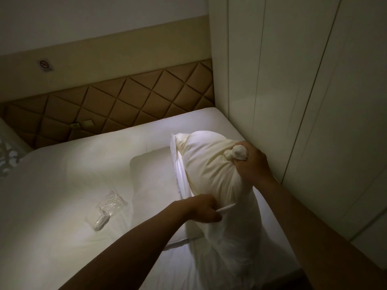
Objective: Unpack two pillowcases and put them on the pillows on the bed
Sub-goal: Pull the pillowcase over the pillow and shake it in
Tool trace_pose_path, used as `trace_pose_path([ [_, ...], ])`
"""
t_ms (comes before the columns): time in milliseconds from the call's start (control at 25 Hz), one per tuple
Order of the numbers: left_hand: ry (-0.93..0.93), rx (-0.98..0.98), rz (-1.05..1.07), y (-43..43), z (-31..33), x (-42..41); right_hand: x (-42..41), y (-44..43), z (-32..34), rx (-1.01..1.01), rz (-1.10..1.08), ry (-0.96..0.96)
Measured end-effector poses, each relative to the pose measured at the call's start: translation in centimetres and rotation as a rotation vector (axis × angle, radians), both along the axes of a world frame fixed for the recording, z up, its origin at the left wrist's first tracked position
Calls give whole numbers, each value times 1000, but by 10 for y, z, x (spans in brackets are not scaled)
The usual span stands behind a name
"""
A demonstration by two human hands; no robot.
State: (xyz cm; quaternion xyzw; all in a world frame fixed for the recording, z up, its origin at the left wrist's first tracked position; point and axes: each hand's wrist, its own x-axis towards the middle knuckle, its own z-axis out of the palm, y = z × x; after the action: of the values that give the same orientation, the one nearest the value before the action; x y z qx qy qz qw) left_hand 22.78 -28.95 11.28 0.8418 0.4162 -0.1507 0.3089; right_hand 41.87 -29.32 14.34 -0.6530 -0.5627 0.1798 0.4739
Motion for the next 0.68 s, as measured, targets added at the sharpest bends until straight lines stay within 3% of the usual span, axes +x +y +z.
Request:
trace_pose_path([
  [80,-140,-196,179,5,5,2,-1,-1,0,7,7,-9],
  [160,-174,-266,287,8,0,2,-2,-1,-1,15,9,-11],
  [400,195,-194,135,11,-25,4,-4,-4,-6,27,39,1],
  [680,301,-92,-27,0,-25,8,-9,-6,-8,43,57,10],
])
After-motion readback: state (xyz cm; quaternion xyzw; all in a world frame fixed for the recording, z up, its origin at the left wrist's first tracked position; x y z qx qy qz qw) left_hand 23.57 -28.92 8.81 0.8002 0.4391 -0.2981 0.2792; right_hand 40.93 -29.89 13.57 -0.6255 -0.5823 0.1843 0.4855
